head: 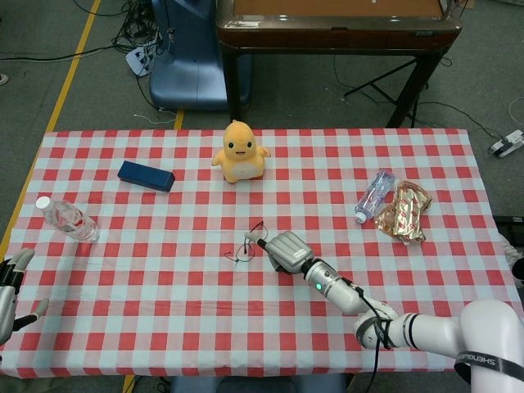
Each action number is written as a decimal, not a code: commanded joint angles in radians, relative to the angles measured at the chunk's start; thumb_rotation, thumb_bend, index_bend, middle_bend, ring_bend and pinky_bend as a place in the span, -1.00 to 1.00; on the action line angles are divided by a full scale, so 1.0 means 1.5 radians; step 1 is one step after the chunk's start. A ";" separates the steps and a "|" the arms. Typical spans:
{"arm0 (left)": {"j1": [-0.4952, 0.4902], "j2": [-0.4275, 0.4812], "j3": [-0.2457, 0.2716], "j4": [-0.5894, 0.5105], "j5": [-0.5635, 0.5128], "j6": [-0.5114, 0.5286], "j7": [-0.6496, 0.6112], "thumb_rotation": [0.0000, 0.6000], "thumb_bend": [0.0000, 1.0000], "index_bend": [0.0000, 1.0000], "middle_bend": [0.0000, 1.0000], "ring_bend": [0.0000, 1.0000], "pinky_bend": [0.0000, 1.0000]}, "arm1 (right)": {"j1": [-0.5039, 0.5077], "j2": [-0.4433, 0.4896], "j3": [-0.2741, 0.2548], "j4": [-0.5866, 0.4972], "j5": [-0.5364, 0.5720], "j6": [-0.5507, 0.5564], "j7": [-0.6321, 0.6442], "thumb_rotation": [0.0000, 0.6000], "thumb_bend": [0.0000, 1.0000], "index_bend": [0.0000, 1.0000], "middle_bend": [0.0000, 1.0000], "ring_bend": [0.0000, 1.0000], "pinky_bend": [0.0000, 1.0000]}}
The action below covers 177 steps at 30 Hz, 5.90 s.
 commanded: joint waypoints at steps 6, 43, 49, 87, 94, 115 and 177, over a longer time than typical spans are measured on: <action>0.002 0.000 0.000 0.003 0.001 0.001 -0.003 1.00 -0.48 -0.83 -0.81 -0.73 -1.00 | 0.007 -0.014 -0.004 0.011 0.018 -0.020 0.026 1.00 1.00 -1.00 1.00 0.84 0.96; 0.006 -0.001 -0.002 0.010 0.001 0.001 -0.012 1.00 -0.48 -0.83 -0.81 -0.73 -1.00 | 0.005 -0.022 0.007 0.035 -0.007 -0.013 0.155 1.00 1.00 -1.00 1.00 0.84 0.96; 0.003 0.001 -0.003 0.005 0.006 0.002 -0.009 1.00 -0.48 -0.83 -0.81 -0.73 -1.00 | -0.019 0.031 -0.002 -0.028 -0.036 0.045 0.130 1.00 1.00 -1.00 1.00 0.84 0.96; 0.006 0.004 -0.001 -0.006 0.008 0.006 0.000 1.00 -0.48 -0.83 -0.81 -0.73 -1.00 | -0.040 0.079 -0.055 -0.197 -0.137 0.111 -0.070 1.00 1.00 -1.00 1.00 0.84 0.96; 0.007 0.003 -0.001 0.001 0.005 0.005 -0.005 1.00 -0.48 -0.83 -0.81 -0.73 -1.00 | -0.032 0.053 -0.040 -0.165 -0.096 0.102 -0.098 1.00 1.00 -1.00 1.00 0.84 0.96; 0.005 0.000 -0.002 0.008 0.005 0.001 -0.013 1.00 -0.48 -0.83 -0.81 -0.73 -1.00 | -0.015 0.010 -0.013 -0.083 0.007 0.078 -0.105 1.00 1.00 -1.00 1.00 0.84 0.96; 0.012 0.000 -0.003 0.020 0.002 0.005 -0.026 1.00 -0.48 -0.83 -0.81 -0.73 -1.00 | -0.021 0.058 -0.025 -0.094 0.049 0.090 -0.059 1.00 1.00 -1.00 1.00 0.84 0.96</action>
